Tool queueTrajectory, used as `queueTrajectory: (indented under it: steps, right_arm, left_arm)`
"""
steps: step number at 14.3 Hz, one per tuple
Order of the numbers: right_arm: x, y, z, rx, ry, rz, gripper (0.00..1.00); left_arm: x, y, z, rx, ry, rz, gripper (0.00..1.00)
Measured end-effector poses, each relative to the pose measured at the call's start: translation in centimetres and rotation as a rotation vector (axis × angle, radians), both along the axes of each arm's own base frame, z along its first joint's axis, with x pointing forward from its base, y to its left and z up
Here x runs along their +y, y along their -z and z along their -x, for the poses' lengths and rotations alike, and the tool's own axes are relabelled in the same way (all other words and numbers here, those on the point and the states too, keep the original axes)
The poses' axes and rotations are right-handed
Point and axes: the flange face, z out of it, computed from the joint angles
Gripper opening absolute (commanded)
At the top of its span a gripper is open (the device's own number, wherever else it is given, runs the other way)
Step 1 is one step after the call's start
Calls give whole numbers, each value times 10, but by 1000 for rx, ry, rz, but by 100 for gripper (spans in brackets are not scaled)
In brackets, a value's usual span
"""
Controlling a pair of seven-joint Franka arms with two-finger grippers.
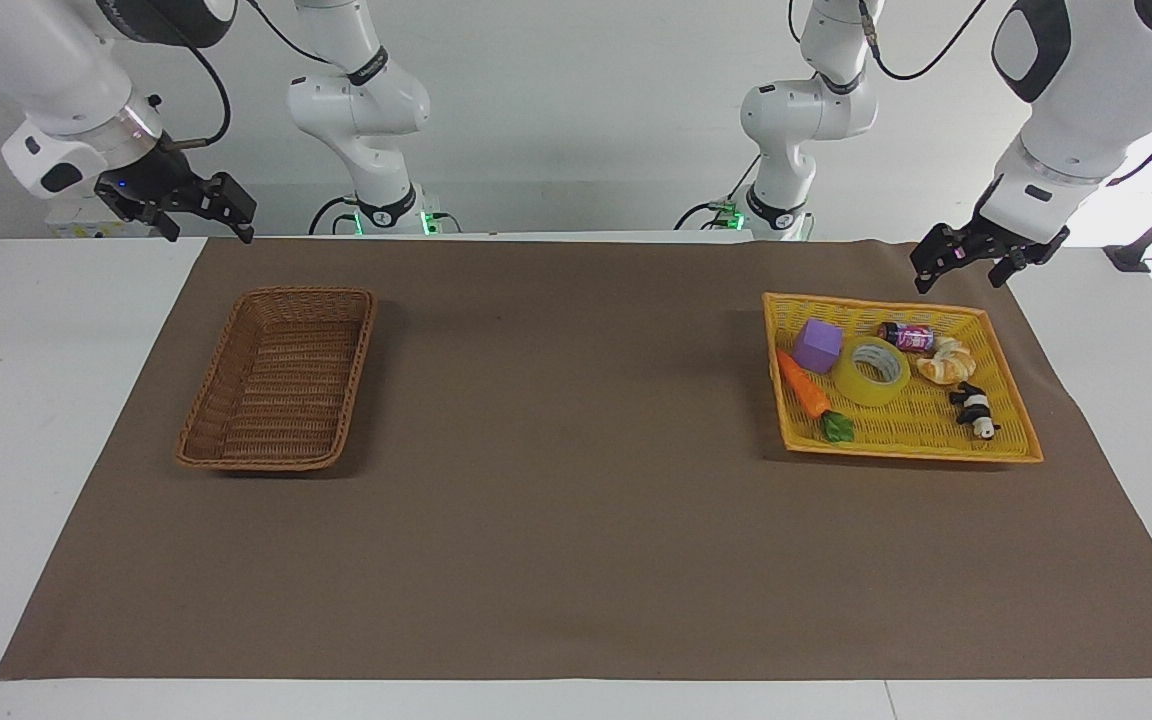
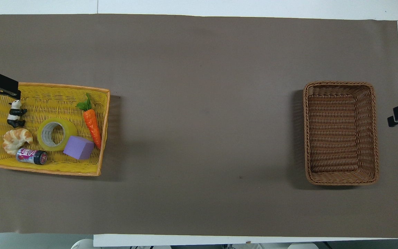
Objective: Move tape to another basket
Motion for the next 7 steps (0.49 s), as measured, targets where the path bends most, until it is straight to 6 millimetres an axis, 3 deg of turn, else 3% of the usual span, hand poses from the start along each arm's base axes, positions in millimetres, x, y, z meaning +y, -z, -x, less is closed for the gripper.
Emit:
queueTrajectory:
  steps: [7]
  right_arm:
    - [0,0,0,0,0,0,100]
  left_arm:
    - [12,6,1,6,-34,-9,100]
